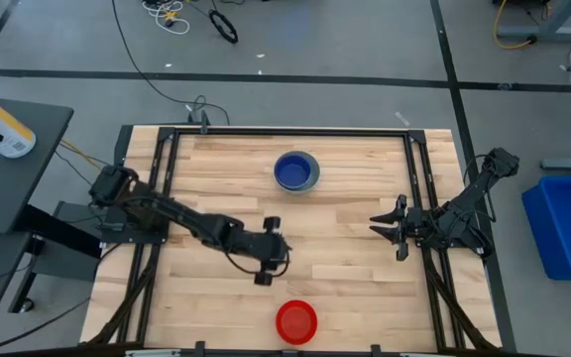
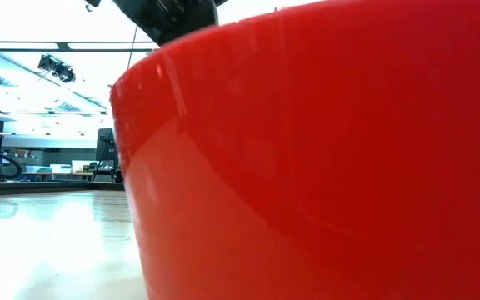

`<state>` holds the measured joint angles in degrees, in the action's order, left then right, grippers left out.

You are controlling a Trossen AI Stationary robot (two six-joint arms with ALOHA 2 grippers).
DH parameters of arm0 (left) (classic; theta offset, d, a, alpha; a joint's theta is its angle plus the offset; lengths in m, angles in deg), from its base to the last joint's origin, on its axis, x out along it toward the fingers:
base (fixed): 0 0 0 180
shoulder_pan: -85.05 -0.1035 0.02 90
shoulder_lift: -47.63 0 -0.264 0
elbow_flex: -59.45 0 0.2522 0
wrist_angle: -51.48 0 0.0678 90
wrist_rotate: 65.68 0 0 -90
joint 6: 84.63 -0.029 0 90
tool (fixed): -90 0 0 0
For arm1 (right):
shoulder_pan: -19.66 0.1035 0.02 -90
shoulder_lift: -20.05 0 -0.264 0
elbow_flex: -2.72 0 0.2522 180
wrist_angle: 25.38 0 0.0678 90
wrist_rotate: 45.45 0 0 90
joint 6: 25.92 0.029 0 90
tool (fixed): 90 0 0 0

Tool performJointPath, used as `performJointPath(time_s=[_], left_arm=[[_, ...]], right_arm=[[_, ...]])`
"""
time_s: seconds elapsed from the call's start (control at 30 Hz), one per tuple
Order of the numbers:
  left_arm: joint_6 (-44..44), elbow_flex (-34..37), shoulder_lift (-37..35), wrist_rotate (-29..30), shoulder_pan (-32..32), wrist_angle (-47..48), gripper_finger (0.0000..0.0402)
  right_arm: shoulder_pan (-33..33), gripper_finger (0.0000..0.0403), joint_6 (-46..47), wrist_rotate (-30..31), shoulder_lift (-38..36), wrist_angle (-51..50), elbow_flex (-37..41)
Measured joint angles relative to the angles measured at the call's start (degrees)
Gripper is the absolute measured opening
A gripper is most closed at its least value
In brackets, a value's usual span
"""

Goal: Nest bowls inside each other
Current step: Stack the red bowl on the dark blue bowl

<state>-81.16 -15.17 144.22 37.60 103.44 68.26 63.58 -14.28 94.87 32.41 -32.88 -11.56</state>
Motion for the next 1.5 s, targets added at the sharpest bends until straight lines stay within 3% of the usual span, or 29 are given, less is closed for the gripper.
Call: performJointPath(time_s=[0.23,0.4,0.6,0.93,1.13,1.5], left_arm=[[6.8,0.0,0.9,-4.0,1.4,-2.1,0.0226],[11.0,-0.1,5.7,-10.5,2.0,-8.6,0.0230],[15.9,0.0,8.5,-12.9,2.7,-10.0,0.0231],[22.6,-0.1,9.3,-12.9,7.3,-17.7,0.0231],[24.6,-0.2,10.6,-10.1,8.1,-17.8,0.0229],[27.4,-1.5,15.9,-11.6,7.5,-17.9,0.0230]], right_arm=[[0.0,0.0143,0.2,-0.4,0.0,0.1,0.0],[0.0,0.0158,1.0,-1.2,0.0,-0.1,0.0],[0.0,0.0172,1.0,-1.5,0.1,-0.5,0.0],[0.0,0.0188,1.3,-1.7,0.2,-0.7,0.0],[0.0,0.0195,1.5,-2.5,0.2,-0.5,0.0],[0.0,0.0190,1.6,-3.0,0.7,-0.9,0.0]])
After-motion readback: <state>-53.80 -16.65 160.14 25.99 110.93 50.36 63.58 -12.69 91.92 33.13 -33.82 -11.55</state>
